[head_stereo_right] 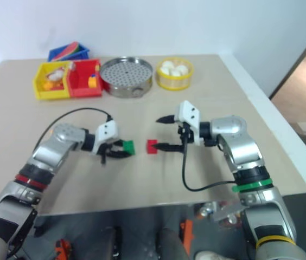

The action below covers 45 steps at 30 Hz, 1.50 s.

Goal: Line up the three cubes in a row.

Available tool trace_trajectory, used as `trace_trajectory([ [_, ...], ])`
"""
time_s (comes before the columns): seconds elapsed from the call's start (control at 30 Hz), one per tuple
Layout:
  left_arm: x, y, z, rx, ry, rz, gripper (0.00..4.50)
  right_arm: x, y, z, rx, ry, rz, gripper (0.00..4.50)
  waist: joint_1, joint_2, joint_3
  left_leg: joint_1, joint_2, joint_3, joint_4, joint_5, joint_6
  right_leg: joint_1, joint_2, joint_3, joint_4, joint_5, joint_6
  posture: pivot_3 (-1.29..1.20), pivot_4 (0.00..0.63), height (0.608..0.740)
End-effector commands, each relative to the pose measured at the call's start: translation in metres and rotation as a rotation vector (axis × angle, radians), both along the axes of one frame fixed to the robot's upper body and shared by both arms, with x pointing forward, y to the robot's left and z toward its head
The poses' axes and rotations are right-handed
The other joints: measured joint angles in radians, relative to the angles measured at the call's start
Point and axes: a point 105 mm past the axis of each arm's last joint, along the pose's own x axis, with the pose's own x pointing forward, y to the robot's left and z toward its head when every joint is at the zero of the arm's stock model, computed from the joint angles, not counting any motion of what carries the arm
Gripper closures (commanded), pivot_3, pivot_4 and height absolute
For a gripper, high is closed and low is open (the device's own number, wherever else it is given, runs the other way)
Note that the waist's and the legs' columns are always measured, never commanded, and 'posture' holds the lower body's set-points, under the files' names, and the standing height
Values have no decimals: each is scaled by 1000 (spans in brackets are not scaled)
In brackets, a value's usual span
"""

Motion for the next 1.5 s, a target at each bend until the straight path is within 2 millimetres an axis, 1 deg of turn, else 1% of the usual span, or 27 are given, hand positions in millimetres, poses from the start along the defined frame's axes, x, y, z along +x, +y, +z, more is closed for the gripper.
trace_trajectory([
  [0.03,4,-4,13,-12,-47,-23,3181,-2,-3,18,23,-68,0,0,0,0,0,0,0,0,0,0,0,0,0,0,0,0,0,0,150,740],
  [0.2,-1,-6,10,-1,-44,-65,3181,-1,-3,19,26,-78,-10,0,0,0,0,0,0,0,0,0,0,0,0,0,0,0,0,0,150,740],
  [0.3,-4,-8,13,-21,-27,-91,3181,0,-2,18,25,-81,-8,0,0,0,0,0,0,0,0,0,0,0,0,0,0,0,0,0,150,740],
  [0.6,7,0,10,46,-44,-73,3181,-1,-2,17,23,-79,-7,0,0,0,0,0,0,0,0,0,0,0,0,0,0,0,0,0,150,740],
  [0.73,6,-1,8,55,-36,-104,3181,-2,-2,17,26,-76,-4,0,0,0,0,0,0,0,0,0,0,0,0,0,0,0,0,0,150,740],
  [0.87,3,-2,7,55,-28,-126,3181,-3,-2,17,48,-42,3,0,0,0,0,0,0,0,0,0,0,0,0,0,0,0,0,0,150,740],
  [1.0,2,-4,9,50,-26,-131,3181,-7,-2,17,88,58,11,0,0,0,0,0,0,0,0,0,0,0,0,0,0,0,0,0,150,740],
  [1.17,2,-3,5,62,-25,-131,3181,-7,-4,15,91,108,-4,0,0,0,0,0,0,0,0,0,0,0,0,0,0,0,0,0,150,740],
  [1.37,3,-2,3,56,3,-111,3181,-5,-3,16,92,97,0,0,0,0,0,0,0,0,0,0,0,0,0,0,0,0,0,0,150,740],
  [1.43,4,-2,2,62,4,-106,2121,-4,-2,16,86,86,0,0,0,0,0,0,0,0,0,0,0,0,0,0,0,0,0,0,150,740],
  [1.5,4,-3,3,59,-4,-105,1494,-4,-2,15,83,79,0,0,0,0,0,0,0,0,1,0,0,0,0,0,0,0,0,0,150,740],
])
